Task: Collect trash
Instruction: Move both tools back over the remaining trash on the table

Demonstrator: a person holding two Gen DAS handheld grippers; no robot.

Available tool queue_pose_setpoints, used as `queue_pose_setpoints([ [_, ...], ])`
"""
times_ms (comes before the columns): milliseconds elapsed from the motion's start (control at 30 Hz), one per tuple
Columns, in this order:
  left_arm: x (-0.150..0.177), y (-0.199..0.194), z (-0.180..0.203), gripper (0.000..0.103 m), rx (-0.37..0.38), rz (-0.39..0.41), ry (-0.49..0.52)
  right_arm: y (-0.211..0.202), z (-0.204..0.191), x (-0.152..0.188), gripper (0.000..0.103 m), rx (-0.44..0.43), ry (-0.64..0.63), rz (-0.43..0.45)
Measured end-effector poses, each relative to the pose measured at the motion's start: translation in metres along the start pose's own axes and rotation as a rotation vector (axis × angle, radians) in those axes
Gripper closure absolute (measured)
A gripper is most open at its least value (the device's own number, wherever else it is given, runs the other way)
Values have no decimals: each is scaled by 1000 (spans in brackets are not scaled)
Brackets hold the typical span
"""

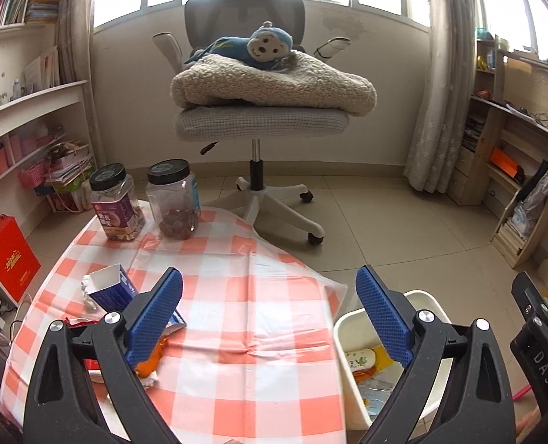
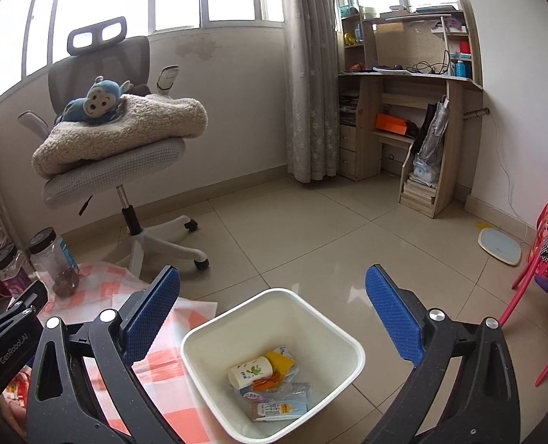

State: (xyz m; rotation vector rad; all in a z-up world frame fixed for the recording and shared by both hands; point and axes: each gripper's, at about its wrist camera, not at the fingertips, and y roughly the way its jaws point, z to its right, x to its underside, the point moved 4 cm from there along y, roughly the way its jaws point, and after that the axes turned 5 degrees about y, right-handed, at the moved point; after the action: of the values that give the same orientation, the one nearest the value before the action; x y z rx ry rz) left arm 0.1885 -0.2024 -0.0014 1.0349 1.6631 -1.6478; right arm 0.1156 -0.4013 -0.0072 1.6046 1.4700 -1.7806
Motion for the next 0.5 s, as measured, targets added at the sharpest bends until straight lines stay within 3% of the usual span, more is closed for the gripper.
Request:
queue_pose_setpoints([
  [500,33,10,-107,11,-126,-77,-62,-12,-115,41,7,-109,-220,-26],
])
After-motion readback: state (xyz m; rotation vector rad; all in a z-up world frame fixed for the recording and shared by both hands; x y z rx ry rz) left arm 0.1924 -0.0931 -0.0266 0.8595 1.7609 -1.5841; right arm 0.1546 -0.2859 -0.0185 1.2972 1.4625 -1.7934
